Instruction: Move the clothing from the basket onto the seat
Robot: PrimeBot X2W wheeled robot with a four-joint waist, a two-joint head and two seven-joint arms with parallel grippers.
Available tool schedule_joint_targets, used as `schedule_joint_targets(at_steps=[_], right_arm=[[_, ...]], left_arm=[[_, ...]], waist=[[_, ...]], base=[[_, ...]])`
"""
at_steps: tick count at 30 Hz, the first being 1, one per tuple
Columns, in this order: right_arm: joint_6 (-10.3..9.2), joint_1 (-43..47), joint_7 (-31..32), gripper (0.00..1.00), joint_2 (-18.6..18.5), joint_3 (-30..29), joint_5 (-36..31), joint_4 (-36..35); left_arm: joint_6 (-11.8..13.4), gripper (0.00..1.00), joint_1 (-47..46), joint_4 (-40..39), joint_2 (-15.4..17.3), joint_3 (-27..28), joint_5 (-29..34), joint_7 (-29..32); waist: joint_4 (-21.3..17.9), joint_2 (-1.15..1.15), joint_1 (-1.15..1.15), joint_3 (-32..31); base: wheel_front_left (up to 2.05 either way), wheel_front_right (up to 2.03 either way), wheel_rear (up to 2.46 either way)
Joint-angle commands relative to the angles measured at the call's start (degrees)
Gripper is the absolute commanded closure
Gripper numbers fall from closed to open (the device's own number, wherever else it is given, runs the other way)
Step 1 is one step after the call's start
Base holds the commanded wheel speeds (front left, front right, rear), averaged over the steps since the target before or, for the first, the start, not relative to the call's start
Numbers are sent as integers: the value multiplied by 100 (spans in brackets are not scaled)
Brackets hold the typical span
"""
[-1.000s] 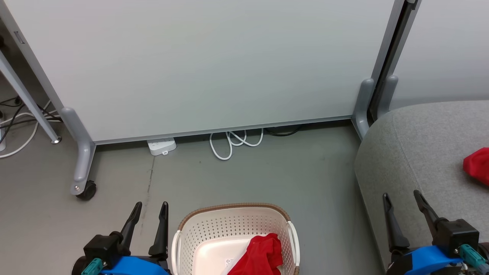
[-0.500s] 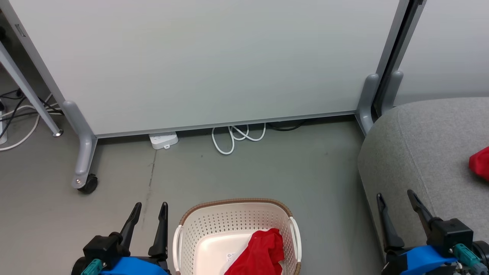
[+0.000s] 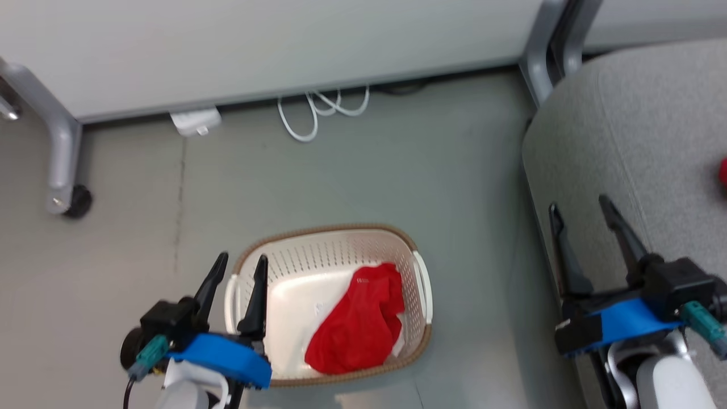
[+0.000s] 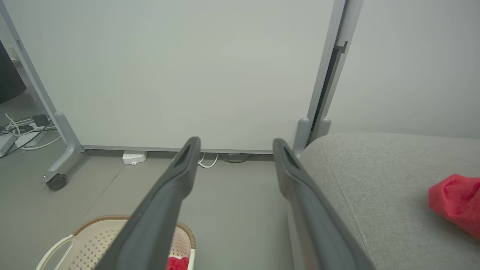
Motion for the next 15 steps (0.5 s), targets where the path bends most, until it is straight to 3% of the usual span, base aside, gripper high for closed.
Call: schedule_joint_targets(at_steps=[1, 15], right_arm=[[-4, -216, -45, 0, -55, 22, 21, -60], [-4, -1378, -368, 0, -52, 504, 68, -180]], left_arm=[[-19, 0, -216, 39, 18, -41, 30, -18], [-21, 0, -1913, 1380, 242, -802, -164, -19]], waist=[[-341, 0, -1, 712], [-1285, 0, -1, 2602]], base=[[0, 0, 0], [0, 0, 0]])
